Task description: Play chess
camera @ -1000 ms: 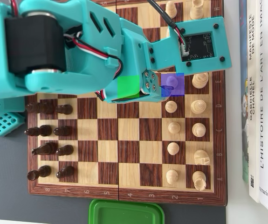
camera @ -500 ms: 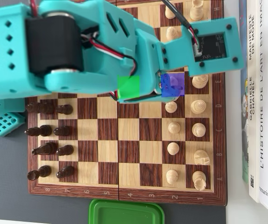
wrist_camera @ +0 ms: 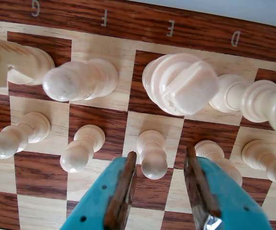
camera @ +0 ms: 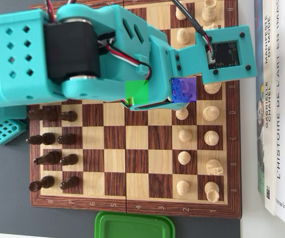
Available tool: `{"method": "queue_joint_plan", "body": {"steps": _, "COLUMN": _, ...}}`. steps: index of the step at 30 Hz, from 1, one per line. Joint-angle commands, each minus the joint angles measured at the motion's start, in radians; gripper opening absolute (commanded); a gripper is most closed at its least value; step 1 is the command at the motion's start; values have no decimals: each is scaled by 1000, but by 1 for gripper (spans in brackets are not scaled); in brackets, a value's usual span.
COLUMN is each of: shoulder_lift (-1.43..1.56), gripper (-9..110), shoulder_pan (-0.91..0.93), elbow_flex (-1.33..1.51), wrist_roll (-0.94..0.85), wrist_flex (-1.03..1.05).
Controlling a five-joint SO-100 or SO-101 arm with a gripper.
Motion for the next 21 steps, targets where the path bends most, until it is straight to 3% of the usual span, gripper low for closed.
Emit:
{"method": "queue_joint_plan", "body": {"steps": 1, "shoulder_lift": 12, "gripper": 15, "shoulder_pan": 9, "elbow_flex": -35, "wrist_roll": -3, "wrist_flex": 2}}
{"method": "queue_joint_plan", "body": {"steps": 21, "shoulder_lift": -20, "gripper": 15, "shoulder_pan": 9, "elbow_flex": -43, "wrist_roll": -3, "wrist_flex": -8}}
